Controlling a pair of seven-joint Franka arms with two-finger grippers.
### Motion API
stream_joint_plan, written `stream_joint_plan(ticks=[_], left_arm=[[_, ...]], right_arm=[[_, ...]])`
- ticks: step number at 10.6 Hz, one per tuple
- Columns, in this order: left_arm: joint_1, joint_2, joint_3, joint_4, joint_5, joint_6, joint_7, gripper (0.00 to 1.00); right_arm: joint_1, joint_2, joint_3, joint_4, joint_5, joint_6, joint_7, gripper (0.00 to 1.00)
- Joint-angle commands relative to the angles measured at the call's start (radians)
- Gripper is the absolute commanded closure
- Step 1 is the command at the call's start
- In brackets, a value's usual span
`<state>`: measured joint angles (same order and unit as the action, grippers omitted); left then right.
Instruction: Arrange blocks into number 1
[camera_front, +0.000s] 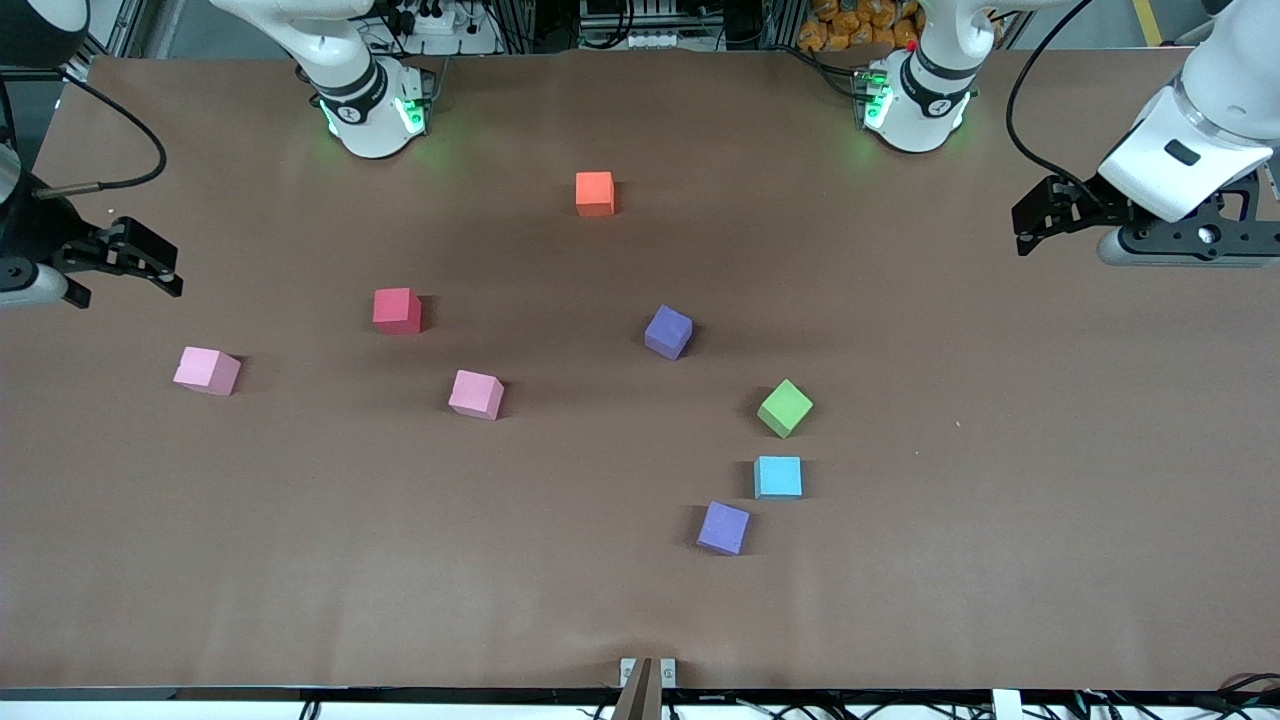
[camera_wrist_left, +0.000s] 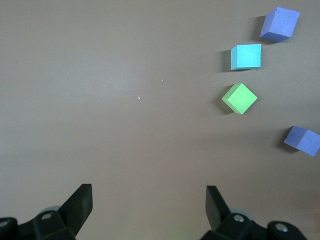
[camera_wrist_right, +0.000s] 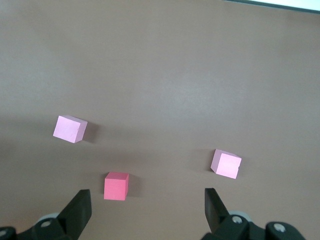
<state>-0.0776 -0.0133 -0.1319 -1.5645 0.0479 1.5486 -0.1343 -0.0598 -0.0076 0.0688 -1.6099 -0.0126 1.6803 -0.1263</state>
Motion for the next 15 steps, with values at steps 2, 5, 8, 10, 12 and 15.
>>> stream_joint_plan(ticks=[2, 5, 8, 10, 12, 15], left_arm=[[0.013, -0.004, -0.014, 0.014, 0.017, -0.021, 0.029, 0.0], [0.015, 0.048, -0.02, 0.038, 0.021, -0.021, 0.025, 0.0], [-0.034, 0.152, -0.041, 0.046, 0.049, -0.01, -0.004, 0.0], [-0.04, 0.243, -0.043, 0.047, 0.049, 0.045, -0.034, 0.0], [-0.089, 0.335, -0.055, 0.047, 0.038, 0.119, -0.17, 0.0], [-0.23, 0.494, -0.048, 0.055, 0.04, 0.215, -0.41, 0.0]], right_arm=[[-0.012, 0.021, 0.009, 0.057, -0.013, -0.016, 0.011, 0.0], [-0.011, 0.021, 0.009, 0.057, -0.009, -0.028, 0.019, 0.0], [-0.014, 0.014, 0.003, 0.059, 0.0, -0.059, 0.022, 0.0], [-0.014, 0.012, 0.003, 0.059, 0.002, -0.074, 0.03, 0.0], [-0.014, 0.012, 0.003, 0.061, 0.002, -0.097, 0.088, 0.0], [-0.015, 0.012, 0.002, 0.061, 0.016, -0.111, 0.088, 0.0]])
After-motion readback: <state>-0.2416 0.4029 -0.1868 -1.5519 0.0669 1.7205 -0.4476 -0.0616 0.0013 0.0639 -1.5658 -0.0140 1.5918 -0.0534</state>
